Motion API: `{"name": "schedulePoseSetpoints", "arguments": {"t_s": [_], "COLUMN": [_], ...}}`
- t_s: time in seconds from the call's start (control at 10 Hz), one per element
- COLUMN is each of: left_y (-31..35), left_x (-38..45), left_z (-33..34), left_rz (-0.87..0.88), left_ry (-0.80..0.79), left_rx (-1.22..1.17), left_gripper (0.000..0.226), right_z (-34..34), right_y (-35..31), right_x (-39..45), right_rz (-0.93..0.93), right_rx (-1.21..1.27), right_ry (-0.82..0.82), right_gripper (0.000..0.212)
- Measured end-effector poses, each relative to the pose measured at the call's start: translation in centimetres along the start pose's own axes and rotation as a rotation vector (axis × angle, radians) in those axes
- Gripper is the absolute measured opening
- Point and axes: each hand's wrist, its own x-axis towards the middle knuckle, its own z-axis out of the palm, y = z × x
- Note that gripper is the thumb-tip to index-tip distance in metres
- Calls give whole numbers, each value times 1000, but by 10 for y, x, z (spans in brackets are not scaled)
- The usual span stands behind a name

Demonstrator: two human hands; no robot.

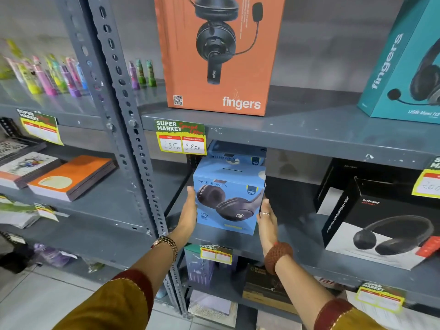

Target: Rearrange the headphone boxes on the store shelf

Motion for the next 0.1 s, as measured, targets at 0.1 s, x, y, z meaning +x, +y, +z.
{"name": "schedulePoseSetpoints", "arguments": {"t_s": [0.1], "left_y": [-7], "left_x": [-3], "left_z": [-1], "left_rz": [69], "left_ry": [70], "left_rx": [64], "left_gripper": [54], "right_z": [-1], "right_y": [-4], "right_x": [-6], "right_rz": [-36], "right_rx": [-78], "right_ry": [15], "right_gripper": [54]}}
